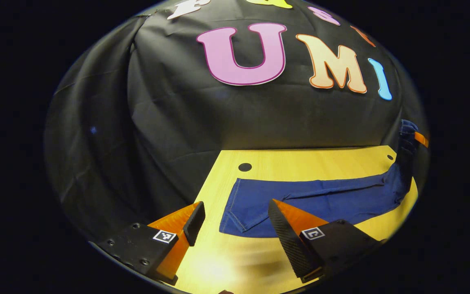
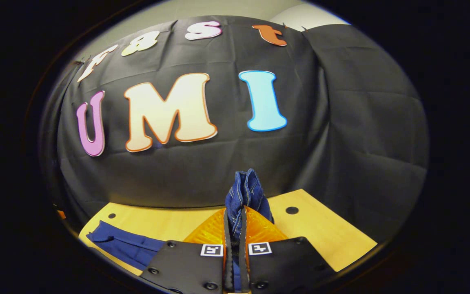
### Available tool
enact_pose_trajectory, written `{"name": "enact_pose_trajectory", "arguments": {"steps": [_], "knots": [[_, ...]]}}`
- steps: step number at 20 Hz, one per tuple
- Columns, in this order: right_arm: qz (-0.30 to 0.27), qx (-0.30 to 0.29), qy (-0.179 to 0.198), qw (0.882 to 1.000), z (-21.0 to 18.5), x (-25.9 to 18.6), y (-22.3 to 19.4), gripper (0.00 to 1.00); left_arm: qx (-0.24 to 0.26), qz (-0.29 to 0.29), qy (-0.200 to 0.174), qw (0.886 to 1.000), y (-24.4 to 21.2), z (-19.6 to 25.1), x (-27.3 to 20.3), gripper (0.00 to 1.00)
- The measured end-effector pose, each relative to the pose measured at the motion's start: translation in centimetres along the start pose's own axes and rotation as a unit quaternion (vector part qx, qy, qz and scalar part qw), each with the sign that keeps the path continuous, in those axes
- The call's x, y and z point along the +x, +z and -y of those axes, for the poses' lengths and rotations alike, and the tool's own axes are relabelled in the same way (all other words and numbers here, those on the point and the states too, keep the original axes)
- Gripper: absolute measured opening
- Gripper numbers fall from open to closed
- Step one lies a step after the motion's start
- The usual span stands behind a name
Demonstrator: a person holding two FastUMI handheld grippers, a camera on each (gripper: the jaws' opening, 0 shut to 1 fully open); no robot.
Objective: Grasp the waist and the cuffs of the jeans and fold them to make the two legs overlap; first hold the waist and fold one-third of the jeans toward the cuffs, then hold the cuffs and fold the remaining one-third in the same direction to finish folding.
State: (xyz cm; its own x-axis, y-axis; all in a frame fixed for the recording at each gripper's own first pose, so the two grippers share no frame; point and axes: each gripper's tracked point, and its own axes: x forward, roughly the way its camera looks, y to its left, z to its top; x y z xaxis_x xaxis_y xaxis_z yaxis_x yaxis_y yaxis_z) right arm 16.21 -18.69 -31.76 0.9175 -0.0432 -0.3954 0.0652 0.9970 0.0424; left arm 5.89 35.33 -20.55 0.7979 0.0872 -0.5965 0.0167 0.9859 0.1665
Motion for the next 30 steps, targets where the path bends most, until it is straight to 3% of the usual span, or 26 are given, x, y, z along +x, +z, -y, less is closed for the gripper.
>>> {"name": "enact_pose_trajectory", "arguments": {"steps": [3,12,22,24,27,30], "knots": [[0.007,0.001,0.028,1.000,-0.2,0.2,-0.1,0.10,0.005,-0.004,-0.008,1.000,-0.5,-1.8,0.7,0.96],[-0.057,-0.022,0.086,0.994,-0.8,0.3,-1.4,0.08,0.010,-0.013,-0.020,1.000,-1.4,-6.5,2.3,0.95],[-0.160,-0.060,0.150,0.974,-1.0,0.4,-2.8,0.11,-0.017,-0.051,-0.038,0.998,-4.6,-7.5,4.5,0.96],[-0.162,-0.041,0.172,0.971,-1.3,0.1,-1.4,0.29,-0.021,-0.057,-0.044,0.997,-5.2,-7.3,5.1,0.96],[-0.139,-0.038,0.188,0.972,-2.3,-0.6,-0.1,1.00,-0.029,-0.066,-0.058,0.996,-6.0,-6.6,6.3,0.96],[-0.133,-0.036,0.168,0.976,0.8,-2.1,1.4,0.97,-0.045,-0.081,-0.089,0.992,-6.8,-4.7,8.1,0.95]]}}
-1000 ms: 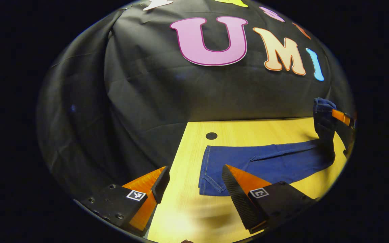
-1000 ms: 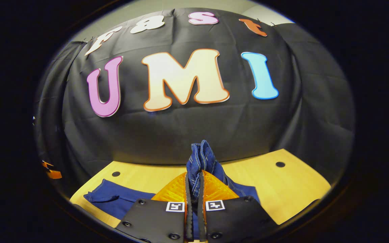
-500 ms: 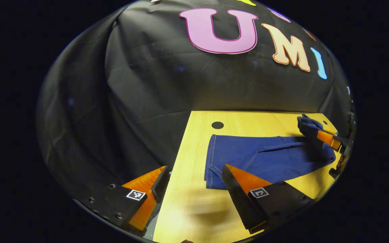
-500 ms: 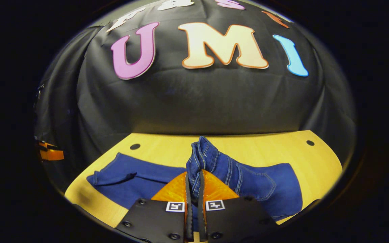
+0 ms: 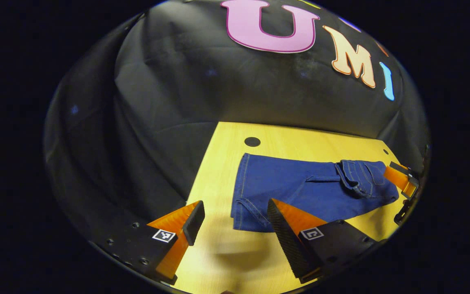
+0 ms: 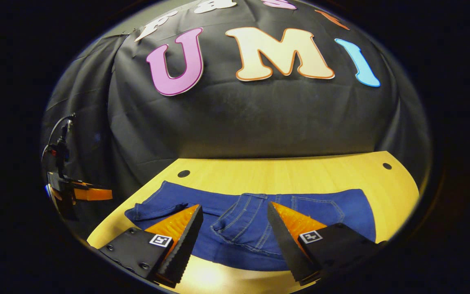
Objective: Grasp the waist and the cuffs of the jeans and fold them to make the two legs overlap; first hold the waist and fold one-third of the jeans toward the cuffs, then hold the cuffs and fold the remaining one-third in the same direction to finish folding.
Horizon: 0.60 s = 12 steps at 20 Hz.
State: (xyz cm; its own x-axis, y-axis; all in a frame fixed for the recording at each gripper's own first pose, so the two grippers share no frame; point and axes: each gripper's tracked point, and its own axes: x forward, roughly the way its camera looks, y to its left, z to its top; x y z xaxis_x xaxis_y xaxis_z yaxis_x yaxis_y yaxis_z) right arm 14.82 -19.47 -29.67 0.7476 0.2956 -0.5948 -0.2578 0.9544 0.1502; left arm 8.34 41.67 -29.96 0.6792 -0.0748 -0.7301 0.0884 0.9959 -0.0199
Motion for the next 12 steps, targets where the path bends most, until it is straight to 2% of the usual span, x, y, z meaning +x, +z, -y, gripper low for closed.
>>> {"name": "enact_pose_trajectory", "arguments": {"steps": [8,12], "knots": [[-0.021,0.034,-0.118,0.992,11.0,-6.9,-1.6,0.98,-0.043,-0.043,-0.036,0.997,-3.0,0.6,6.9,0.96],[-0.022,0.047,-0.150,0.987,13.6,-9.1,-2.1,0.99,-0.054,-0.076,-0.036,0.995,-4.9,1.1,8.7,0.96]]}}
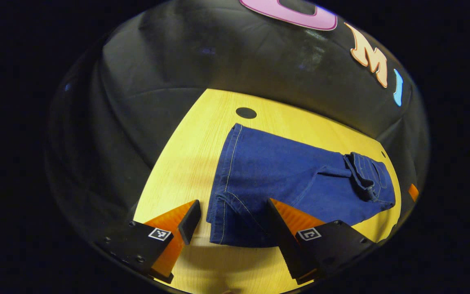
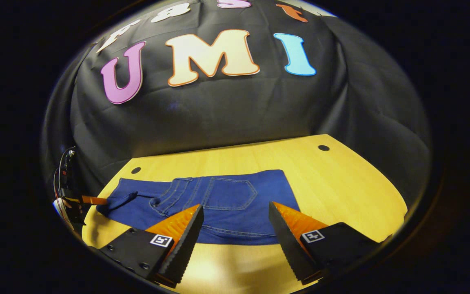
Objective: Grasp the waist and the cuffs of the jeans and fold them to make the two legs overlap; first hold the waist and fold one-third of the jeans toward the cuffs, then hold the cuffs and fold the remaining one-third in the same direction to finish folding.
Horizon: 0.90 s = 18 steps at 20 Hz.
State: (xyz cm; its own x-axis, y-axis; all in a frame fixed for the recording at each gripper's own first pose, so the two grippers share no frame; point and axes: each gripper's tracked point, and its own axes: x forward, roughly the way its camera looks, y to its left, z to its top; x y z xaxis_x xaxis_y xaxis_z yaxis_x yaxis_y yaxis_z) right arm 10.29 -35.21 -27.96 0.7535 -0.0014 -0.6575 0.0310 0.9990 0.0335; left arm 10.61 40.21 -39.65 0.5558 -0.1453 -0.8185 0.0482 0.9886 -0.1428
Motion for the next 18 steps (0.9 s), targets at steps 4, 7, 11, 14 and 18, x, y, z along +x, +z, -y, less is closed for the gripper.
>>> {"name": "enact_pose_trajectory", "arguments": {"steps": [4,7,11,14,18], "knots": [[0.001,-0.013,0.001,1.000,0.2,-0.1,0.1,0.94,0.009,0.010,0.026,1.000,0.5,-0.8,0.7,0.94],[-0.004,-0.013,0.005,1.000,0.2,0.0,-0.1,0.95,0.031,-0.003,0.041,0.999,0.1,-0.9,0.9,0.95],[0.000,-0.008,0.013,1.000,0.4,0.2,0.3,0.95,0.035,-0.006,0.039,0.999,-0.1,0.5,1.3,0.61],[0.007,-0.005,0.016,1.000,1.2,0.1,0.9,0.99,0.020,-0.006,0.017,1.000,-0.2,2.0,1.1,0.12],[0.017,0.006,0.018,1.000,2.7,-0.5,2.2,0.99,0.008,-0.025,0.022,0.999,-0.1,2.9,0.2,0.00]]}}
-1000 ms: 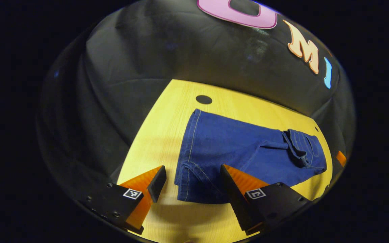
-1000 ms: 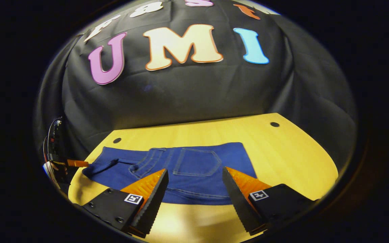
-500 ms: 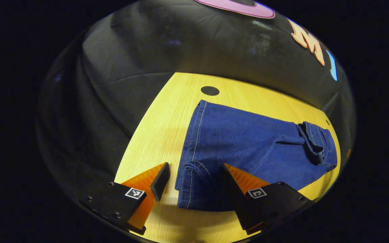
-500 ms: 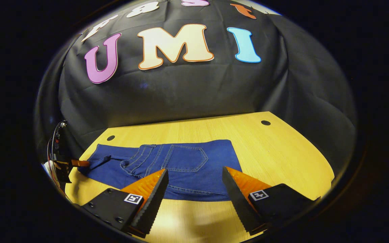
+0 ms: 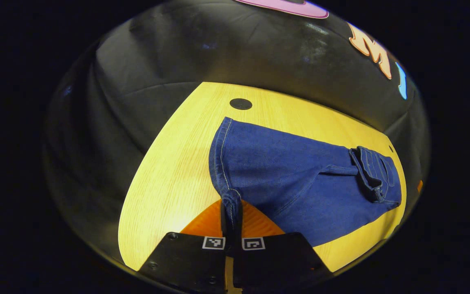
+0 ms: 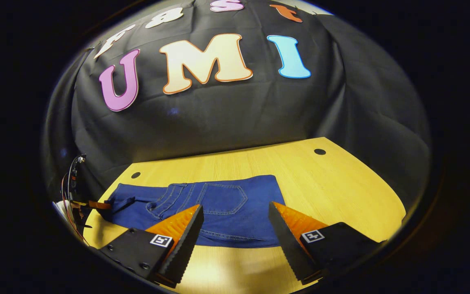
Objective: Grasp the waist and the cuffs of the jeans and fold them to make the two legs overlap; first hold the waist and fold one-third of the jeans toward the cuffs, then hold the cuffs and fold the remaining one-third in the same direction to finish folding.
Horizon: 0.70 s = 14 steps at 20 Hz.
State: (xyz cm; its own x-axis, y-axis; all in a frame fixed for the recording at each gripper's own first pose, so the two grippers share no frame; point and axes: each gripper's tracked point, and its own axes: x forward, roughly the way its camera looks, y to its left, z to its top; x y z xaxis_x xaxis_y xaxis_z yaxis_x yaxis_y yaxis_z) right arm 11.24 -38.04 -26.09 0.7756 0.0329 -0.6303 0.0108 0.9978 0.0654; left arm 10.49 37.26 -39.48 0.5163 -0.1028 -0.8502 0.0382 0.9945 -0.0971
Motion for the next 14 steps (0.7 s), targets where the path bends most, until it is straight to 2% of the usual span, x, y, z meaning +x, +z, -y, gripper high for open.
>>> {"name": "enact_pose_trajectory", "arguments": {"steps": [2,3,5,6,10,12,13,14], "knots": [[0.000,0.000,0.006,1.000,0.8,-0.3,0.5,0.95,-0.012,0.011,-0.010,1.000,1.2,1.2,-1.8,0.00],[0.001,-0.001,0.009,1.000,1.2,-0.5,0.8,0.99,-0.017,0.023,-0.024,0.999,2.2,2.4,-3.2,0.00],[0.002,-0.004,0.017,1.000,2.0,-0.7,1.2,0.99,-0.027,0.052,-0.053,0.997,4.2,5.1,-6.2,0.01],[0.000,-0.005,0.021,1.000,2.4,-0.9,1.2,0.95,-0.030,0.059,-0.067,0.996,5.2,6.3,-7.3,0.00],[-0.002,-0.003,0.042,0.999,4.1,-1.6,1.4,0.99,-0.034,0.078,-0.103,0.991,8.0,12.1,-10.8,0.00],[-0.001,0.001,0.051,0.999,5.1,-2.1,1.5,0.98,-0.021,0.090,-0.111,0.990,9.0,14.8,-12.0,0.00],[0.000,0.002,0.053,0.999,5.6,-2.5,1.6,0.95,-0.009,0.093,-0.112,0.989,9.3,16.1,-12.4,0.00],[0.000,0.003,0.057,0.998,6.2,-2.7,1.5,0.95,0.000,0.098,-0.116,0.988,9.7,17.7,-12.7,0.03]]}}
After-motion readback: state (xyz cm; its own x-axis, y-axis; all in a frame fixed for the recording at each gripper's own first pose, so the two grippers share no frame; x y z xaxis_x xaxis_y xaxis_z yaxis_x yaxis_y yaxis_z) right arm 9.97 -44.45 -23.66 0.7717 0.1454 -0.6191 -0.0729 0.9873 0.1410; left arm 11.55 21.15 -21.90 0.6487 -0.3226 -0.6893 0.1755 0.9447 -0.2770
